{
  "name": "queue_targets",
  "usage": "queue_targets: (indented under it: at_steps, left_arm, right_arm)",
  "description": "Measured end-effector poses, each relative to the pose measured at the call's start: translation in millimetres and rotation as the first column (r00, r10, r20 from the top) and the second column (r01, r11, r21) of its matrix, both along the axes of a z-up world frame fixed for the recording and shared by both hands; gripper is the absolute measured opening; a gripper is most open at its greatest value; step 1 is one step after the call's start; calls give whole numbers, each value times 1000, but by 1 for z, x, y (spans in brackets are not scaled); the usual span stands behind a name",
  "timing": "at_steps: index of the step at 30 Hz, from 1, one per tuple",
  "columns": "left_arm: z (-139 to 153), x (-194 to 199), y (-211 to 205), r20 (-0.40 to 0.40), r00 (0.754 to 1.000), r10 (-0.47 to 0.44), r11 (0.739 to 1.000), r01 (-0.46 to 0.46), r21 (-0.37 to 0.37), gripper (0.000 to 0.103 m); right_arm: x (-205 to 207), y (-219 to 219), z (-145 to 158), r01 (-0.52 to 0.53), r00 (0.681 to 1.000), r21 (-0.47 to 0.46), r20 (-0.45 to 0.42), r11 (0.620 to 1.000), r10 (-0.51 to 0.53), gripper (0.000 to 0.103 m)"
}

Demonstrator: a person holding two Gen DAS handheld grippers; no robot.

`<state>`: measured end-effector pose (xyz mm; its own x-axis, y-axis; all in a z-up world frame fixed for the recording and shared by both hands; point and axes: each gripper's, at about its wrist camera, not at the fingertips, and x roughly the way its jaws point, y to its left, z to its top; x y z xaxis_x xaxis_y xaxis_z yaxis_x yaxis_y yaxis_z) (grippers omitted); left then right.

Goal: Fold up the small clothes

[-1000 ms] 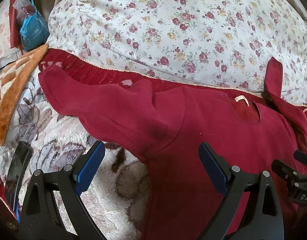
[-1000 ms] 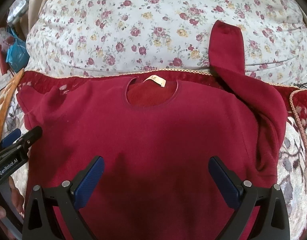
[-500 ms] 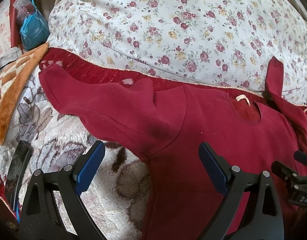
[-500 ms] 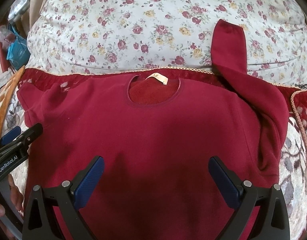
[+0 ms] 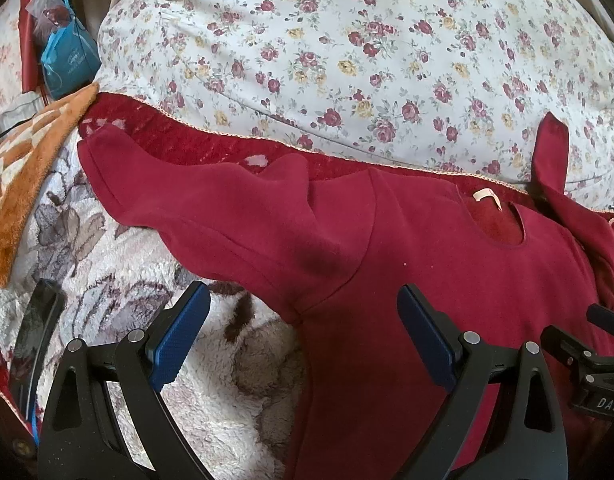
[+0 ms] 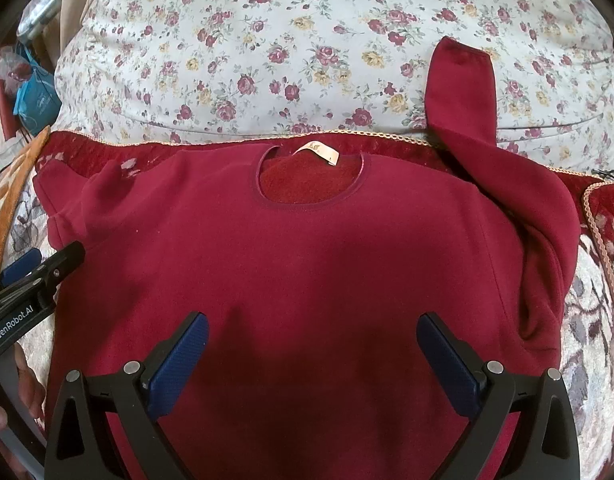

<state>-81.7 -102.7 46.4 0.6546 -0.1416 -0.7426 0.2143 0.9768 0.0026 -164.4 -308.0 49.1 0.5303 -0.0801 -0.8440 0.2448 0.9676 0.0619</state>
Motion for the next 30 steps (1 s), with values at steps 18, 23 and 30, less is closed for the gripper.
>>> queue_targets:
  at_steps: [18, 23, 30]
  left_arm:
    - [13, 18, 32, -35, 994, 99, 995, -100, -15, 95]
    - [31, 54, 95, -47, 962, 271, 960, -273, -57, 95]
    - [39, 140, 161, 12, 897, 441, 895, -441, 68, 95]
  right_arm:
    - [1, 2, -5, -18, 1000, 1, -9, 1000, 18, 103]
    - [1, 2, -6, -24, 1000, 16, -19, 1000, 24, 103]
    - [1, 4, -8, -34, 999, 32, -32, 999, 35, 103]
